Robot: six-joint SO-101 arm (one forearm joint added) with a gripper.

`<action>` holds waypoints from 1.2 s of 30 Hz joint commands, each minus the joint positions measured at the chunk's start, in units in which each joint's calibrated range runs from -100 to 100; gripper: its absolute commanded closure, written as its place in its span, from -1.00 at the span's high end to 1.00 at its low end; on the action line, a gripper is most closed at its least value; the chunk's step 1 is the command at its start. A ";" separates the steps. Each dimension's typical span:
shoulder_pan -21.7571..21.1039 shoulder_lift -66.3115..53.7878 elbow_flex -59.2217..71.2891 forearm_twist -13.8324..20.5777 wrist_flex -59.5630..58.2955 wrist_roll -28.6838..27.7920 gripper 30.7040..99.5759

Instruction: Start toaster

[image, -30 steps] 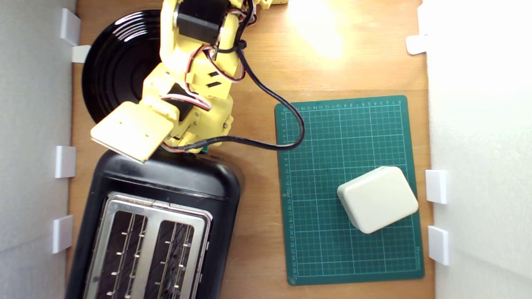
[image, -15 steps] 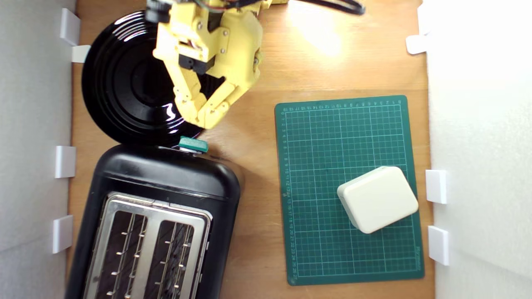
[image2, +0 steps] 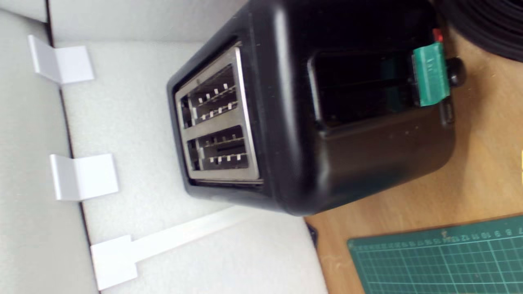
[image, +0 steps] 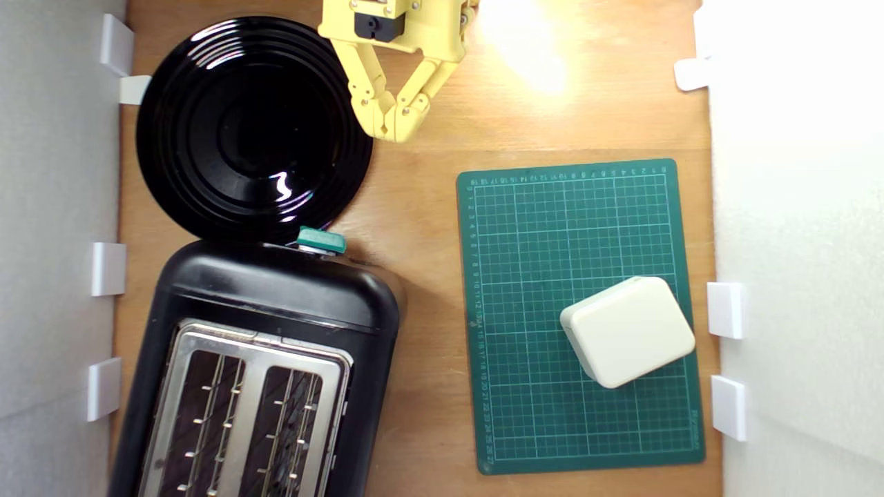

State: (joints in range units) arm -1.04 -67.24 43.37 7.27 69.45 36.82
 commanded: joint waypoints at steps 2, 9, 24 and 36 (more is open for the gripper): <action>-0.94 -9.03 9.47 -1.92 -1.14 -0.77 -0.98; -0.15 -21.52 25.64 -7.83 -3.62 -1.14 -0.98; -0.87 -32.01 44.36 -7.93 -3.97 -5.70 -0.98; -1.02 -32.10 56.35 -7.93 -13.39 -5.55 -0.98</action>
State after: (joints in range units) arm -1.94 -98.75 98.80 -0.63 57.02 31.32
